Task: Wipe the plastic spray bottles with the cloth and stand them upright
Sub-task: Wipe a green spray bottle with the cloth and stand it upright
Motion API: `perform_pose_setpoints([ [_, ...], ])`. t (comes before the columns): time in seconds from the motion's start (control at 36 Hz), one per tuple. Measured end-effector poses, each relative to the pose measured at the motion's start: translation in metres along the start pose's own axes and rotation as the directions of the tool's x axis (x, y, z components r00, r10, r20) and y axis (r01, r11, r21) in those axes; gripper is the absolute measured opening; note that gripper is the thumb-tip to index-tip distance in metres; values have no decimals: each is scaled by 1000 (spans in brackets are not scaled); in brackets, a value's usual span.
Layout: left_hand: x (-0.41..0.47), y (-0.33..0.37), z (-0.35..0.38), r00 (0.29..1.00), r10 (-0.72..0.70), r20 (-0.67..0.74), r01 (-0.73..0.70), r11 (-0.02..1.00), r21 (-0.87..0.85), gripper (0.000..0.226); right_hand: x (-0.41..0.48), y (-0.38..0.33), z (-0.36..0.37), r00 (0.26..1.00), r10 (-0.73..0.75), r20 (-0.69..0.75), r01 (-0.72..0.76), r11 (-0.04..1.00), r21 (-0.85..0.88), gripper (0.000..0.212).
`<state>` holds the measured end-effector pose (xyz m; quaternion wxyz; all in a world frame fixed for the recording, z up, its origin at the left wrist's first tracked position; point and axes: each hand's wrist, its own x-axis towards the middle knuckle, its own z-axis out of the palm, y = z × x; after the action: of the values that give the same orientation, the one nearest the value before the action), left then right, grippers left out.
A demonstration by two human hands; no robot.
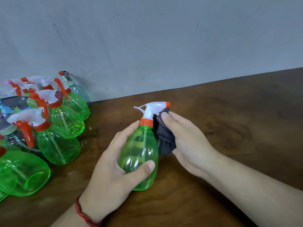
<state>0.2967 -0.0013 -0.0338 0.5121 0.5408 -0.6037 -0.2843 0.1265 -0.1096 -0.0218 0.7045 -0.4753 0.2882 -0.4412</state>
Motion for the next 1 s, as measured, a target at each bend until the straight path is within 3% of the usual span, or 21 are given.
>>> perform_pose_setpoints([
  [0.11,2,4,-6,999,-12,38,17,990,-138,80,2,-6,-6,999,-46,8,47,992,-117,31],
  [0.33,0,5,-4,999,1,42,5,989,-145,81,6,-4,-8,994,-90,-61,74,971,-226,47],
  [0.53,3,1,-14,999,-43,27,49,962,-267,76,3,-14,-17,983,52,176,-32,993,-116,30],
  [0.58,4,0,-17,998,-59,-10,53,956,-289,77,4,-16,-23,971,94,220,-71,991,-110,31],
  [0.72,13,-2,-31,953,-95,-289,-18,931,-365,69,4,-16,-29,965,181,192,-154,977,-147,29],
  [0.83,9,-2,-25,966,-95,-240,-10,915,-403,79,-1,-9,-13,960,197,199,-192,980,-40,31],
  [0.92,8,-4,-15,976,-70,-204,-1,944,-331,75,-8,-4,-2,958,190,216,-197,980,12,30],
  [1.0,11,-5,-12,977,-28,-212,-1,991,-132,61,-12,-2,-1,969,165,186,-165,986,-18,27],
])
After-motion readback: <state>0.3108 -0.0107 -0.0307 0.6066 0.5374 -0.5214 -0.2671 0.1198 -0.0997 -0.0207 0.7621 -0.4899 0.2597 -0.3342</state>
